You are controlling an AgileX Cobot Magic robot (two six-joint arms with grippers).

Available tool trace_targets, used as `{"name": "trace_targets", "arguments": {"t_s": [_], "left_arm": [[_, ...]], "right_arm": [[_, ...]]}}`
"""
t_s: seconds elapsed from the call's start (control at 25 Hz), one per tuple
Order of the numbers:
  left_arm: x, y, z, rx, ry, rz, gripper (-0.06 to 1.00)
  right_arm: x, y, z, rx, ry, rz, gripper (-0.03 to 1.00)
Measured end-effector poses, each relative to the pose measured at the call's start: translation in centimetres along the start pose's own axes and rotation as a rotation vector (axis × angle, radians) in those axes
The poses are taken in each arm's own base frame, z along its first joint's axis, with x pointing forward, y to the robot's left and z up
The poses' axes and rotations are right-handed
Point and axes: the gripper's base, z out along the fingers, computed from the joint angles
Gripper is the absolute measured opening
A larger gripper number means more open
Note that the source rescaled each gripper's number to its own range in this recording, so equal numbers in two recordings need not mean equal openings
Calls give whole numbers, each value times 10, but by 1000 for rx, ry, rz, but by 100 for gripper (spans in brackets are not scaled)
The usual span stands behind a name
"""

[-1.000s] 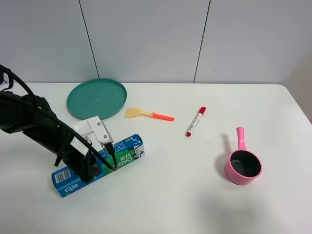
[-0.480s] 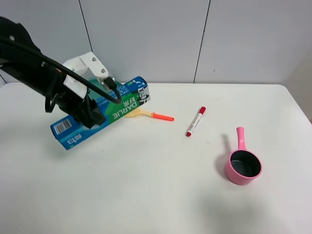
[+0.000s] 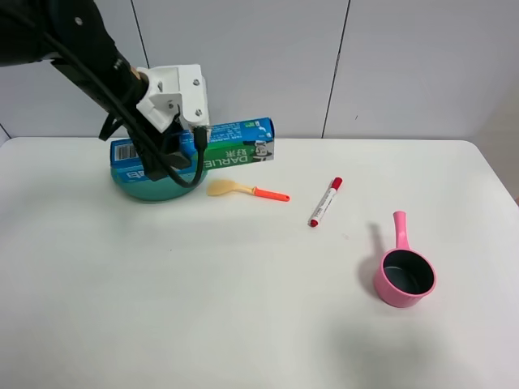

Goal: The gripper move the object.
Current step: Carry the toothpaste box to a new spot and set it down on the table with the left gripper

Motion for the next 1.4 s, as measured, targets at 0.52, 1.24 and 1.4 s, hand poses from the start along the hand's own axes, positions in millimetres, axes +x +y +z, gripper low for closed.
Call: {"name": "trace_targets", "arguments": {"t_s": [0.52, 1.24, 1.4], "left_arm": [[-54, 38, 64, -19, -55, 204, 1], [-78, 70, 121, -97, -105, 264, 1], [-83, 74, 132, -143, -127, 276, 1]], "right_arm": [[0, 0, 0, 0, 0, 0, 100], [0, 0, 0, 0, 0, 0, 100], [0, 0, 0, 0, 0, 0, 100]]}}
